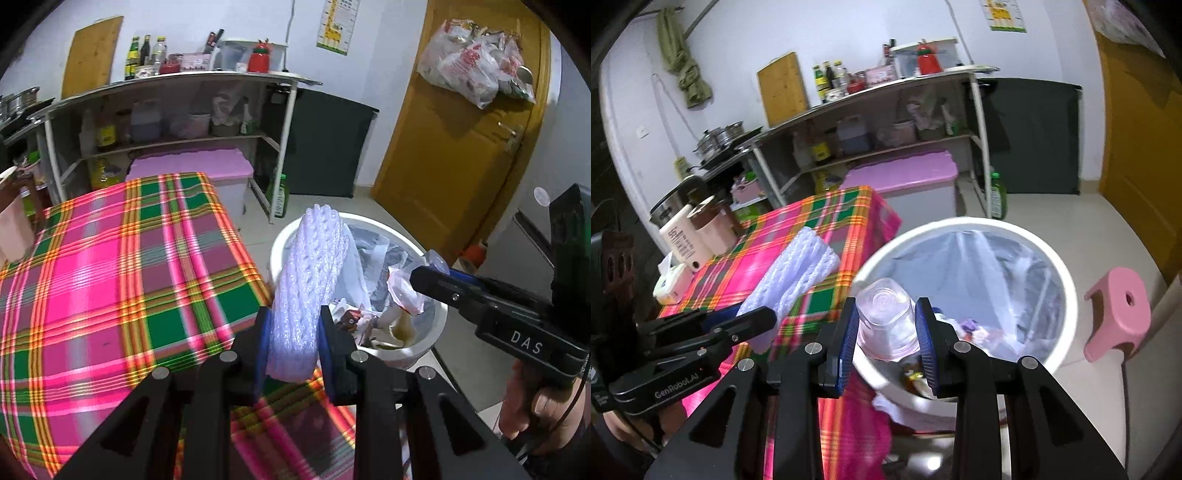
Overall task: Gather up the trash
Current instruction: 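Carry the foam sleeve with the left tool while the right tool carries the cup over the bin, then open the left tool over the bin while the right tool opens to drop the cup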
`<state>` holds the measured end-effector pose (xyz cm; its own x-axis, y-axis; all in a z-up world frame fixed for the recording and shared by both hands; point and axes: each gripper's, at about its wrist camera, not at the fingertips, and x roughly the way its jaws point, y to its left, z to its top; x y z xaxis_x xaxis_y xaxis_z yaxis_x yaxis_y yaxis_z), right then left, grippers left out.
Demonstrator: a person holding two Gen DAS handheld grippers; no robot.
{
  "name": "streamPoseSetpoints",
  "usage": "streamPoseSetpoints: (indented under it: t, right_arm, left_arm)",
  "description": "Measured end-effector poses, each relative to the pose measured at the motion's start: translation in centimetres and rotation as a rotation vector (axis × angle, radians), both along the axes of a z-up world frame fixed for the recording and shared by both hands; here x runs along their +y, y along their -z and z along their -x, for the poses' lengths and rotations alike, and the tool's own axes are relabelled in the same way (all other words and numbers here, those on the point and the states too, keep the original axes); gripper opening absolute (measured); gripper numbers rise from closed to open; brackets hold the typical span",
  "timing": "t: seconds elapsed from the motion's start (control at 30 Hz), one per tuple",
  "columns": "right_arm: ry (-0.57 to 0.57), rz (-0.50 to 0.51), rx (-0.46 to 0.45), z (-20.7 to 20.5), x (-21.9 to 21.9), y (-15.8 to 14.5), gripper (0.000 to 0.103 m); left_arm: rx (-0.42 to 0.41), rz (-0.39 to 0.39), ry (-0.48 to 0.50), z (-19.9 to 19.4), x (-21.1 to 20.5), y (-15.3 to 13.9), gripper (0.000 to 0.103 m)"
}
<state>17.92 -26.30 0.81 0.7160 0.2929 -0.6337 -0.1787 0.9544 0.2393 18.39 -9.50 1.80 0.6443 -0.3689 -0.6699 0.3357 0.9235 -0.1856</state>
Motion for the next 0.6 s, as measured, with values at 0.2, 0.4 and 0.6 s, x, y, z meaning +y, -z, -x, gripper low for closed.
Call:
streamPoseSetpoints:
  t: [0.2, 0.4, 0.6]
  right_arm:
    - [0.039, -0.009, 0.021, -0.3, -2.2, 0.7, 0.032]
    - [0.062, -0.016, 0.048, -0.9, -3.8, 1.6, 0.033]
    - [0.071, -0.026, 0.089, -1.7, -4.9, 2.7, 0.033]
  left_arm:
    - [0.02, -0.013, 0.036, -1.1, -2.5, 0.7, 0.026]
    - [0.038, -0.022, 0.069, -2.2, -4.4, 1.3, 0.026]
    - [0.059, -0.026, 0.088, -3.3, -5.7, 1.7, 0.027]
